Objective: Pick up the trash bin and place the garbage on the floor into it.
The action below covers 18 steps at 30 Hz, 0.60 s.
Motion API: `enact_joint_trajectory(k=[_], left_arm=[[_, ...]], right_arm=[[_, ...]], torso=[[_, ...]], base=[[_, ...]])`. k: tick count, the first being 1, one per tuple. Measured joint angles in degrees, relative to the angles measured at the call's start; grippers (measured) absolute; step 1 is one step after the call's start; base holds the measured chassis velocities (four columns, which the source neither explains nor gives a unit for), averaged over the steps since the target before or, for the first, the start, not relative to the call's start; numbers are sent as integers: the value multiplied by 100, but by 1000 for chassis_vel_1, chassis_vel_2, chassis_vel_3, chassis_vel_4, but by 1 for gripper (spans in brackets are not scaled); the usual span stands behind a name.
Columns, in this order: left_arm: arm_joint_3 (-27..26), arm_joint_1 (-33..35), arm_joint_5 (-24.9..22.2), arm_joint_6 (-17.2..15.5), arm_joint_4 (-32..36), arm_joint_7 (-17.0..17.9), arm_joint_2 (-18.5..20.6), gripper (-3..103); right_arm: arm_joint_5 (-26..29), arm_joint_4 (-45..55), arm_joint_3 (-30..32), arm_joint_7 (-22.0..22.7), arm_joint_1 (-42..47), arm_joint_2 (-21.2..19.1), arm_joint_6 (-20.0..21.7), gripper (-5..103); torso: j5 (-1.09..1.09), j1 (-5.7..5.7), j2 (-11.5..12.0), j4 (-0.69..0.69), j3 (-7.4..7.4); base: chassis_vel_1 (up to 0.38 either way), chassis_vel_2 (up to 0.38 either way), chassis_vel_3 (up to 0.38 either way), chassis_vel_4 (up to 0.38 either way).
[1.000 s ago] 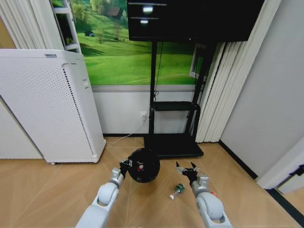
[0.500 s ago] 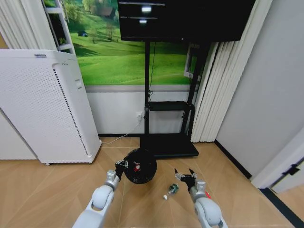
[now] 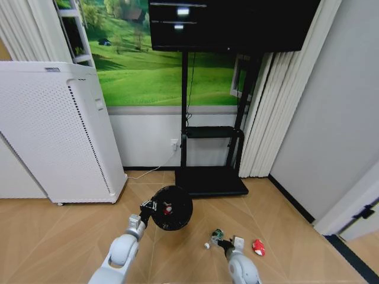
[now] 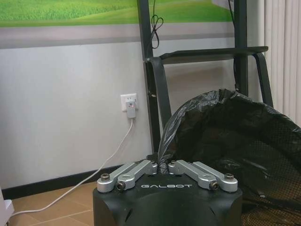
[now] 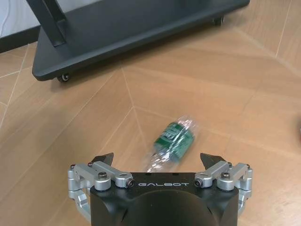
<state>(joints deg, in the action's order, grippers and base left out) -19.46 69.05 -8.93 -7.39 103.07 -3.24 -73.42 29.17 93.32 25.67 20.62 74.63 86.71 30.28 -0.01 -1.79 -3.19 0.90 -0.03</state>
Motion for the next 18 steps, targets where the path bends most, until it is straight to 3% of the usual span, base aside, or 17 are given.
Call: enact_joint_trajectory(k=[11,18], left_arm=[[-109,214,88,0,135,11,-8,4],[-157,296,141,-12,221,43,-57,4]], right_arm=[[66,-1011,-165,382,-934,524,-173,100],[-31,-1756,-157,604,-1462,541,-252,100]], torso=[[0,0,0,-1,0],[0,0,0,0,-1]], base=[[0,0,0,0],[0,0,0,0]])
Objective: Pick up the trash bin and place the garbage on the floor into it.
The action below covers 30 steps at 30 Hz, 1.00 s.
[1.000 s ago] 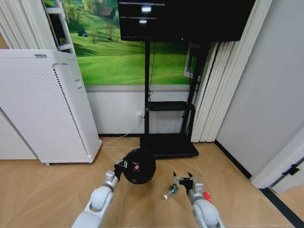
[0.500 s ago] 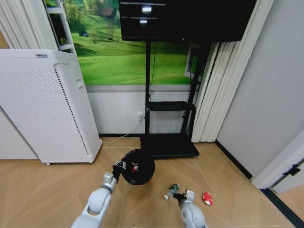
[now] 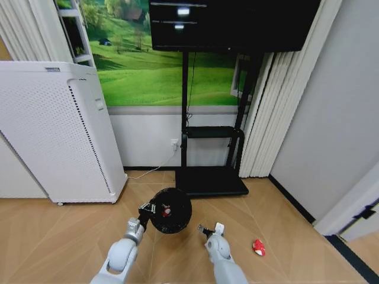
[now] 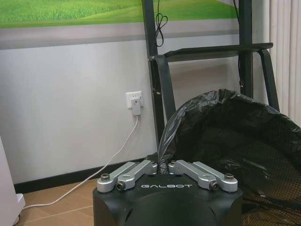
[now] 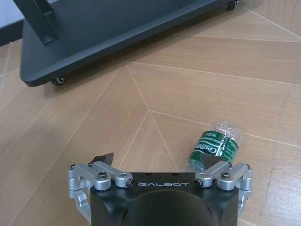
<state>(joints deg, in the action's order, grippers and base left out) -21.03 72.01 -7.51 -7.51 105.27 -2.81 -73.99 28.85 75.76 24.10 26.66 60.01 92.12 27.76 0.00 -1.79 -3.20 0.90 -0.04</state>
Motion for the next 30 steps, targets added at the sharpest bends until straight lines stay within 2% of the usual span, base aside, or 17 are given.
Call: enact_joint_trajectory(k=[12,20,28,30], left_arm=[[-79,87,11,-47,140,26,31,4],[-165,191,-11,-53,236,23,87,4],[-186,265,-3,-56,287,17,83,4],[-186,299,9,-56,319,12,76,4]], right_arm=[[-26,-939,46,99,-423,22,-82,100],[-202,-1481,101,103,-569,11,-296,100],[-202,-1025,57,126,-348,9,-277,100],[-199,-518,12,134,-137,7,-189,100]], torso=[[0,0,-1,0,0],[0,0,-1,0,0],[0,0,-1,-1,0],[1,0,-2,0,0]], base=[[0,0,0,0],[0,0,0,0],[0,0,0,0],[0,0,0,0]])
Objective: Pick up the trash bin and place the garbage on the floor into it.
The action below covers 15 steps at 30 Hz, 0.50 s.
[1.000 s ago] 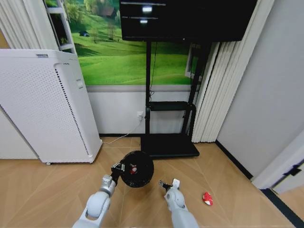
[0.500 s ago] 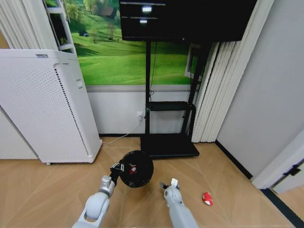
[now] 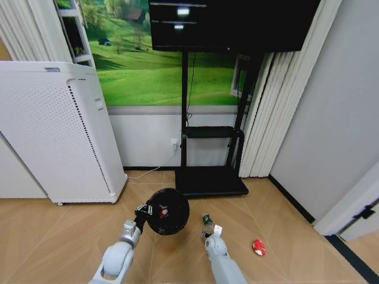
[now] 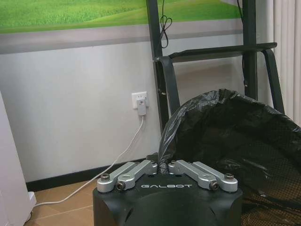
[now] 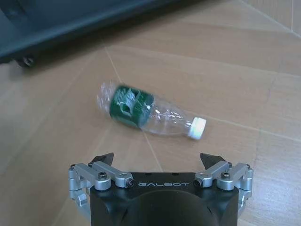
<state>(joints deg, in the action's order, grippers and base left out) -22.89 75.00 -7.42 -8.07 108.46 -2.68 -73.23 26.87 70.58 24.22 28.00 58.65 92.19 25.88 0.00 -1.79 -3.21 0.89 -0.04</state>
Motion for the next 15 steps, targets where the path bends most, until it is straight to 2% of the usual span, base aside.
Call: enact_joint_trajectory(k=[10,15], left_arm=[[0,86,78,-85,79,86,-62,4],[-284,267,85,-18,202,121,-133,4]], right_arm=[[-268,602,-26,-370,331,-2,87,100],[-536,771,3,-757,441,-58,-25,100]], torso=[[0,0,0,1,0],[0,0,0,0,0]], base=[[0,0,0,0],[0,0,0,0]])
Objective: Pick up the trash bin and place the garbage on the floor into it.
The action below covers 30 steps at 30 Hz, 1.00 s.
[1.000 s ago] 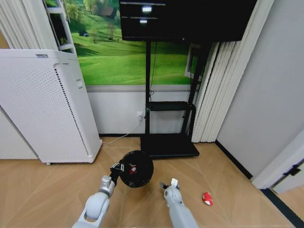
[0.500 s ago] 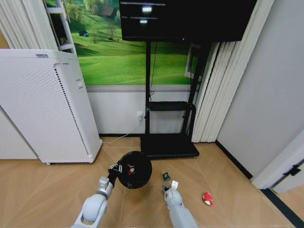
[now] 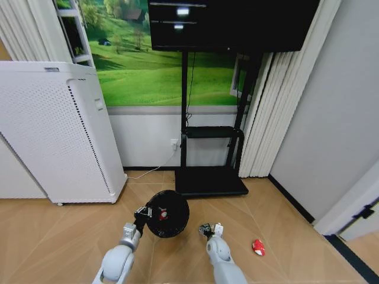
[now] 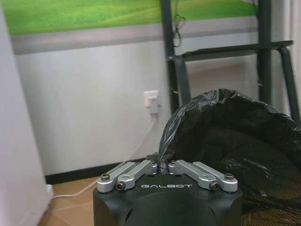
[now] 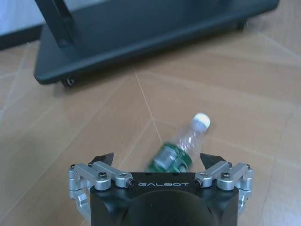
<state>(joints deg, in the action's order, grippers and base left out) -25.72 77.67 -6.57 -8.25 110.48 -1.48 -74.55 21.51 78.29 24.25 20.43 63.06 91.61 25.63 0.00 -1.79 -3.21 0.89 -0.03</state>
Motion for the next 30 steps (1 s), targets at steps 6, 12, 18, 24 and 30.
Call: enact_joint_trajectory(k=[6,12,18,24,30], left_arm=[[-470,50,33,36,89,48,-25,4],[-814,31,-147,71,60,-87,99,4],[-813,33,-312,53,93,-182,154,4],[-807,88,-333,50,97,-267,179,4],[-867,69,-419,50,101,-296,241,4]], right_arm=[[-365,179,40,-518,102,-185,-134,100],[-351,84,9,-520,3,-163,62,100],[-579,-387,-39,-833,-297,-137,66,100],[-1049,-871,-81,-1354,-473,-157,-94,100],[-1363,-876,-23,-1496,-458,-174,-249,100]], torso=[[-1,0,0,1,0],[-1,0,0,-1,0],[0,0,0,0,0],[0,0,2,0,0],[0,0,2,0,-1]], base=[[0,0,0,0],[0,0,0,0],[0,0,0,0],[0,0,0,0],[0,0,0,0]])
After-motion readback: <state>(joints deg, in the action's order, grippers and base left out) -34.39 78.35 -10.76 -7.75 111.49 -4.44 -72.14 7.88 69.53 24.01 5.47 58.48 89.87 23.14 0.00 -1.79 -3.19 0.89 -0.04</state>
